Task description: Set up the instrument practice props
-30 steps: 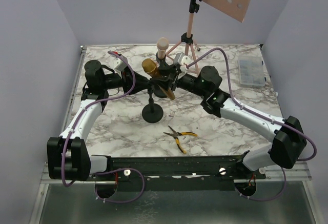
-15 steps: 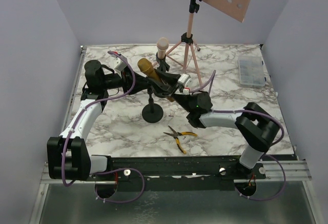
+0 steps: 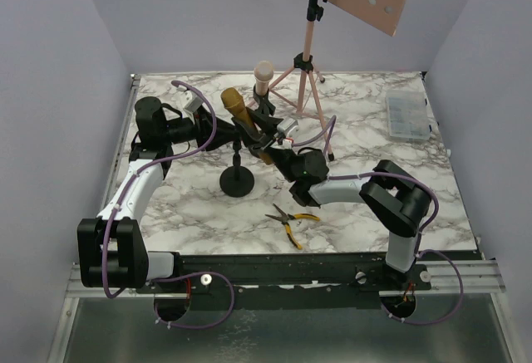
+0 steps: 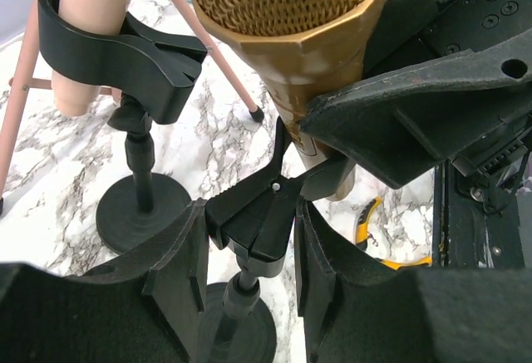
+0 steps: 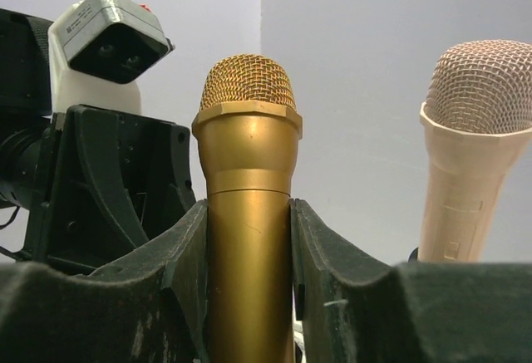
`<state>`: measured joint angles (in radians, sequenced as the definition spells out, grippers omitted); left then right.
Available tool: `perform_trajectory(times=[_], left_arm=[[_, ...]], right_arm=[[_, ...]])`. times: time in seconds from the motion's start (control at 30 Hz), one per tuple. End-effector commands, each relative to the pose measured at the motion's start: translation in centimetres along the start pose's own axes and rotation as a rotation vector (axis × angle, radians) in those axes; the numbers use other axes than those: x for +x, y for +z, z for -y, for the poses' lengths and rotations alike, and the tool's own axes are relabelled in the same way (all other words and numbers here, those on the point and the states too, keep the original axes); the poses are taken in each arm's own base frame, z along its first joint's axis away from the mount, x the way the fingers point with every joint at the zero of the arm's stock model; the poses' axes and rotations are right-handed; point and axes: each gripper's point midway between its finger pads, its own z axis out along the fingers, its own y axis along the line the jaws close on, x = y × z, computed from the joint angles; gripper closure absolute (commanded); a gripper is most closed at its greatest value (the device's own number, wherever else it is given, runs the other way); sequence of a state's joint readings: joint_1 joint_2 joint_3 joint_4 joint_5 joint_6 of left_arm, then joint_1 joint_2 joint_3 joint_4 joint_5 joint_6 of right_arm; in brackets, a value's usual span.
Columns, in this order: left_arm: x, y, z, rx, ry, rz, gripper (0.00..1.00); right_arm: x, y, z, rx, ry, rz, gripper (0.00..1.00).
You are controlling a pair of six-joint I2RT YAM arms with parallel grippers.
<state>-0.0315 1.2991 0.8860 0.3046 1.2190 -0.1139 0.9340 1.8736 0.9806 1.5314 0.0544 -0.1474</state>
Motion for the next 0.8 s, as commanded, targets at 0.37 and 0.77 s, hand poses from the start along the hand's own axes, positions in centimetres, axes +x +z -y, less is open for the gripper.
perform_trajectory(times=[0.37,0.77], left_arm=[[-1.8,0.7,3.8,0.146,0.09,0.011,1.0],[-2.2,0.7,3.7,0.125,0.082,0.017,1.0]], right_arm=[[-4.0,-3.7,2.2,0.126,0.087,-0.162,0.0],[-5.2,-10.6,-1.8,-0.117,0.208,-0.587,0.01]])
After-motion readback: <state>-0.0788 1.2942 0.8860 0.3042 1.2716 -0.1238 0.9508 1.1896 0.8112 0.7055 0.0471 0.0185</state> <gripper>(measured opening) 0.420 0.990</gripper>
